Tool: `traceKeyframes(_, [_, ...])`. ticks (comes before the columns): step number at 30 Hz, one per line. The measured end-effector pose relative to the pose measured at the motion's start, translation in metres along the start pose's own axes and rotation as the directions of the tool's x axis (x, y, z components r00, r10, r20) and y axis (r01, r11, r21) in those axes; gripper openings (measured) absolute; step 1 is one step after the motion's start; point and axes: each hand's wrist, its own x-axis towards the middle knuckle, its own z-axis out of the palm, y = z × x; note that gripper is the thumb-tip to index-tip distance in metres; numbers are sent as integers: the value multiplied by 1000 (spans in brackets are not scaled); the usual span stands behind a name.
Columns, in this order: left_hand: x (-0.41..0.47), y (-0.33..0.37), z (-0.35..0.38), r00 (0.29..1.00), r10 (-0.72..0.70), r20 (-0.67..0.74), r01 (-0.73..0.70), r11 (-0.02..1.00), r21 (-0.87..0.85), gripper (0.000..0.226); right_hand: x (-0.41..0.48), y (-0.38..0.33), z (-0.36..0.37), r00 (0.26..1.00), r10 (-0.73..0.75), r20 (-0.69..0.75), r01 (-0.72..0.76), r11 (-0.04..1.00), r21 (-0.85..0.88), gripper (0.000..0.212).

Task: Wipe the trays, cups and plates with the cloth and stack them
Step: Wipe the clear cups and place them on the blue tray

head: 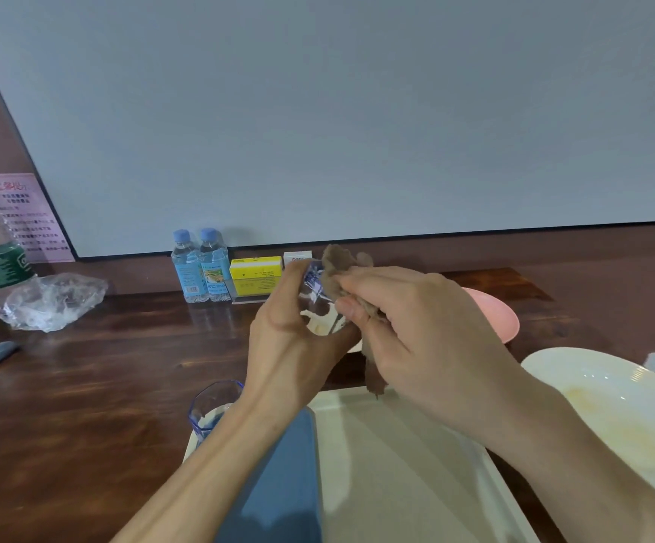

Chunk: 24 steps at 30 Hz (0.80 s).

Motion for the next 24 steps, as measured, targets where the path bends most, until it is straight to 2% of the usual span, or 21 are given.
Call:
traceKeyframes(2, [-3,1,2,1000,14,0,-14,1000,0,52,1,-4,2,1000,0,-15,1,999,49,27])
traceKeyframes(5, [-4,1,0,999,34,-23,-33,999,41,59,6,-2,-1,999,20,36,-26,986,167,26])
traceKeyframes(7, [-4,2,-3,997,64,-45,-60,994,95,61,5,-3,-3,999,25,41,-29,993,114,25])
traceKeyframes(9, [-4,5,-4,994,87,-71,-79,990,116,63,1,-8,-2,1000,1,-28,-1,1000,-20,23])
traceKeyframes(11, [-3,6,-5,990,108,-94,-97,989,108,64,-4,-15,-1,993,-13,-115,4,997,-80,20])
traceKeyframes(13, [-3,5,-5,986,136,-100,-125,986,106,61,-7,-19,0,986,-7,-164,1,999,-33,23])
traceKeyframes(15, [-7,6,-4,988,127,-83,-125,992,31,54,-6,-19,3,984,-15,-177,29,997,77,28])
traceKeyframes(17, [-10,7,-2,993,104,-63,-105,994,-15,60,-5,-17,6,984,-18,-178,46,987,152,30])
traceKeyframes(19, [-10,6,-3,989,132,-71,-128,990,51,63,-2,-15,10,986,-7,-165,31,990,138,28])
traceKeyframes(22, [-4,1,-4,985,143,-97,-130,983,131,61,-3,-15,15,990,11,-141,-14,1000,-16,24])
traceKeyframes(24, [-1,-2,-2,993,53,-107,-41,993,110,56,-2,-13,13,988,28,-149,-24,999,28,20])
